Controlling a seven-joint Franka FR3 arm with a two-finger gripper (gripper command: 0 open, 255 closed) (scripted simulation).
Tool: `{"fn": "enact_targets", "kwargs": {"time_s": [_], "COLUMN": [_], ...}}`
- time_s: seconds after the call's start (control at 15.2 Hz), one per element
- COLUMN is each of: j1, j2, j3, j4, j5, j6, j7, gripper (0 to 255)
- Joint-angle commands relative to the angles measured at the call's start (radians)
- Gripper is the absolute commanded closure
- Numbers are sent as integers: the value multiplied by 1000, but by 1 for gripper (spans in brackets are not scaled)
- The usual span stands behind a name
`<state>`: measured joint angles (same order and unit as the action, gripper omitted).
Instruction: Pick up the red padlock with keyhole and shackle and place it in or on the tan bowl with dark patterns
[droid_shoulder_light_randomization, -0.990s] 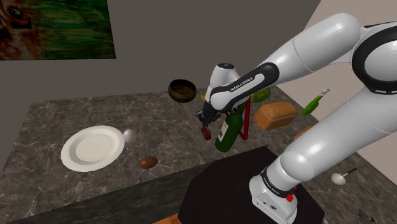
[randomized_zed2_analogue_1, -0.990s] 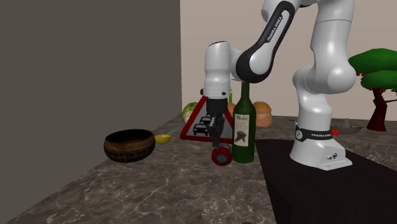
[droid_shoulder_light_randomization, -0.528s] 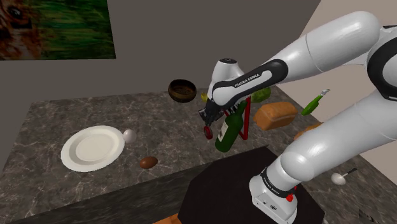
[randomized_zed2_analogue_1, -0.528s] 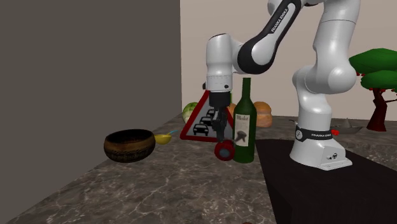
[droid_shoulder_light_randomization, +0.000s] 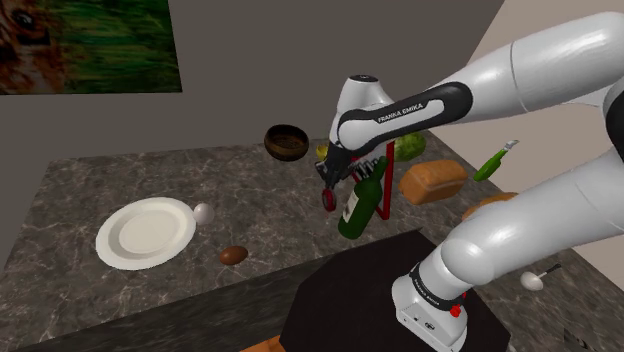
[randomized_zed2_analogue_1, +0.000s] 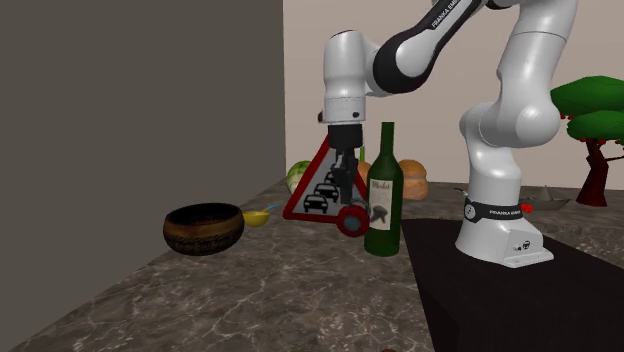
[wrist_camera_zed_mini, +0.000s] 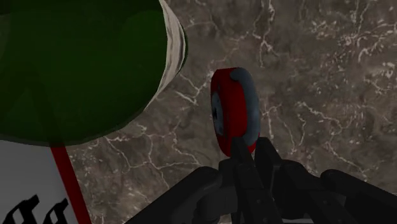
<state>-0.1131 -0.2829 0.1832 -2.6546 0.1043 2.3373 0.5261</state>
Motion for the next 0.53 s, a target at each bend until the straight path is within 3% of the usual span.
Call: {"fn": "enact_targets", "kwargs": {"time_s": [0.0, 0.46], "j1": [2, 3], "j2": [-26, -92], "j3": [-1, -9], "j4": [9, 56], "j5": [2, 3], "j6": [-36, -149], "j7": [0, -1], "gripper": [255, 255]}}
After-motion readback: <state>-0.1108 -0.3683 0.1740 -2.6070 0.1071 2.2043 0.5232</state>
